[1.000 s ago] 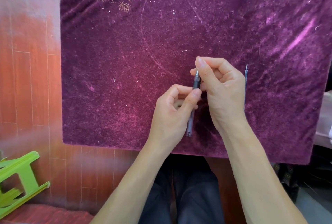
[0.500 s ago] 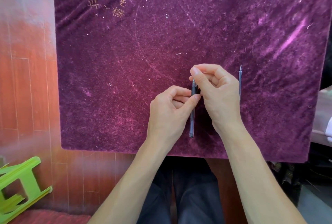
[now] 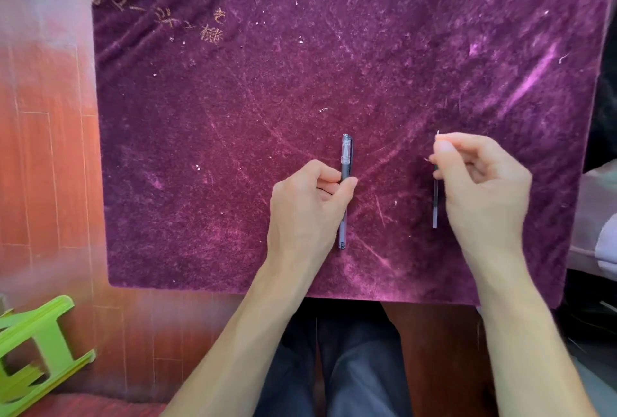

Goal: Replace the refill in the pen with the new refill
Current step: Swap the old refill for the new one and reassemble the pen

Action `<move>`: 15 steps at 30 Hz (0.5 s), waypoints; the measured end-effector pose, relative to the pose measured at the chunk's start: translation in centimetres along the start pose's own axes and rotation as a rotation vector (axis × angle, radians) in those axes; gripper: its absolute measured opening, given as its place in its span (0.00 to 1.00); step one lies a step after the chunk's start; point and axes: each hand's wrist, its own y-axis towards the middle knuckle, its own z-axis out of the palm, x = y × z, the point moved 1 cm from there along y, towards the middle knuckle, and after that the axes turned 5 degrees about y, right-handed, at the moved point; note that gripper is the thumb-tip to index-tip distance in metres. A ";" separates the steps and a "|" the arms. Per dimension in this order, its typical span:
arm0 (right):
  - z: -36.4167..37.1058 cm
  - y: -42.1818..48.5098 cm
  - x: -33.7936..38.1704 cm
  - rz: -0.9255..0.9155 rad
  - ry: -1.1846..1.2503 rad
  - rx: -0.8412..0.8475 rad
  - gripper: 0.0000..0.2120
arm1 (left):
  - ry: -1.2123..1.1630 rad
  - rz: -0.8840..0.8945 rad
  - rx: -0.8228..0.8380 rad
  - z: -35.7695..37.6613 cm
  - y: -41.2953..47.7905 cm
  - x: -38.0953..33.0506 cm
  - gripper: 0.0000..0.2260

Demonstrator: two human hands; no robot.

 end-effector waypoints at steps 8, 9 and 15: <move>-3.7 0.7 -3.1 0.004 -0.249 -0.150 0.05 | 0.108 0.022 -0.044 0.3 0.9 -0.4 0.07; -3.8 0.6 -3.3 0.008 -0.263 -0.147 0.06 | 0.121 0.016 -0.044 0.3 0.9 -0.5 0.07; -3.5 0.3 -3.6 0.025 -0.305 -0.145 0.06 | 0.136 0.007 -0.067 0.8 0.9 -0.9 0.08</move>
